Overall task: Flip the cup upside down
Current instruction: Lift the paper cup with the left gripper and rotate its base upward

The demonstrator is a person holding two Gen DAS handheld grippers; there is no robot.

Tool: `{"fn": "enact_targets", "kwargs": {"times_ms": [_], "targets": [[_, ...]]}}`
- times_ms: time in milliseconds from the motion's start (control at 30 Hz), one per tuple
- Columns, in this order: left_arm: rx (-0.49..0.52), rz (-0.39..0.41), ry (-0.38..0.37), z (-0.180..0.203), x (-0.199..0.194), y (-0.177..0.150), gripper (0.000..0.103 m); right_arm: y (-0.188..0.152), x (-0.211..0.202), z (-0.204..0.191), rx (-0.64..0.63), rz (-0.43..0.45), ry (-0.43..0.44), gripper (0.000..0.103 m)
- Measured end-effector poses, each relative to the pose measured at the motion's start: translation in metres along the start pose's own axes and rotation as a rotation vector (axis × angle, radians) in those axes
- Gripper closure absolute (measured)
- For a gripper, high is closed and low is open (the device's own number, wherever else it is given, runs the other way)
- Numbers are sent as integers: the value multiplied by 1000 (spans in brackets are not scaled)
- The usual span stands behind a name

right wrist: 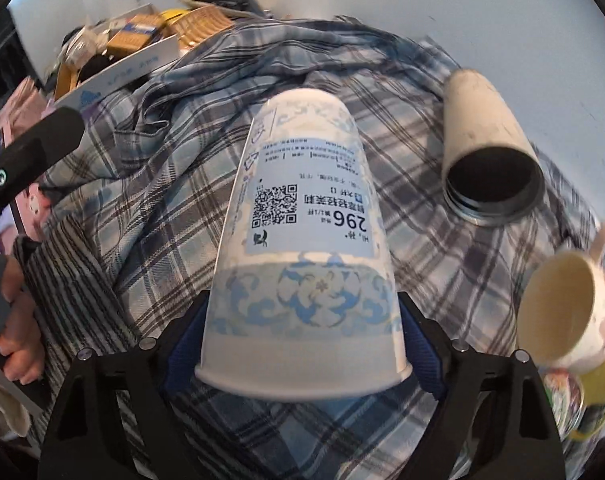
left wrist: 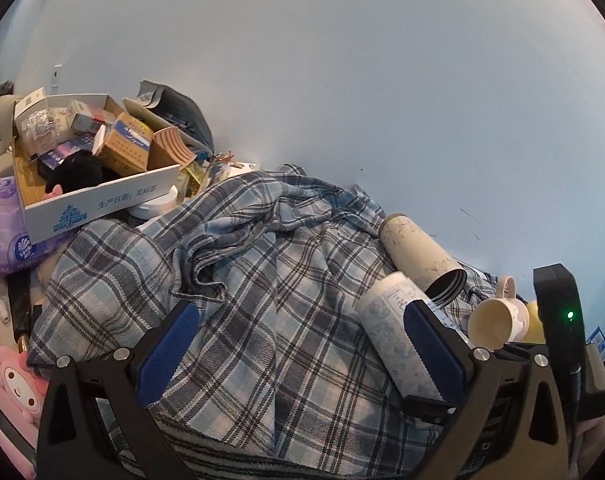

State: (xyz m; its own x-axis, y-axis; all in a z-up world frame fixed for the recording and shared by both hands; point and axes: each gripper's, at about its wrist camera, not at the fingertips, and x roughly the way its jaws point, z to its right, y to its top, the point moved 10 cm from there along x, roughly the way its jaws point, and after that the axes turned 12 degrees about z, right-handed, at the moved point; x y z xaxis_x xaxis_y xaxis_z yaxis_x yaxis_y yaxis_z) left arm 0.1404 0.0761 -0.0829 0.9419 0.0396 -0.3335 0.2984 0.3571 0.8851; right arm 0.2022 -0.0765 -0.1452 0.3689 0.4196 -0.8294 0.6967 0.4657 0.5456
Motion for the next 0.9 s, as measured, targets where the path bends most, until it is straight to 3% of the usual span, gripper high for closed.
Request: {"fn": "enact_targets", "kwargs": {"times_ms": [200, 400, 533, 633, 700, 900], "targets": [[27, 1, -14, 7, -1, -1, 0, -15, -38, 17, 69, 6, -38, 19], [65, 0, -42, 17, -4, -3, 0, -44, -63, 20, -85, -50, -39, 19], [138, 16, -94, 36, -10, -4, 0, -60, -71, 37, -92, -69, -87, 18], [156, -13, -215, 56, -22, -10, 0, -58, -89, 46, -31, -10, -63, 18], [211, -33, -253, 72, -29, -15, 0, -58, -103, 50, -4, 38, -60, 17], [289, -163, -360, 125, -17, -34, 0, -55, -134, 69, 53, 171, -209, 17]]}}
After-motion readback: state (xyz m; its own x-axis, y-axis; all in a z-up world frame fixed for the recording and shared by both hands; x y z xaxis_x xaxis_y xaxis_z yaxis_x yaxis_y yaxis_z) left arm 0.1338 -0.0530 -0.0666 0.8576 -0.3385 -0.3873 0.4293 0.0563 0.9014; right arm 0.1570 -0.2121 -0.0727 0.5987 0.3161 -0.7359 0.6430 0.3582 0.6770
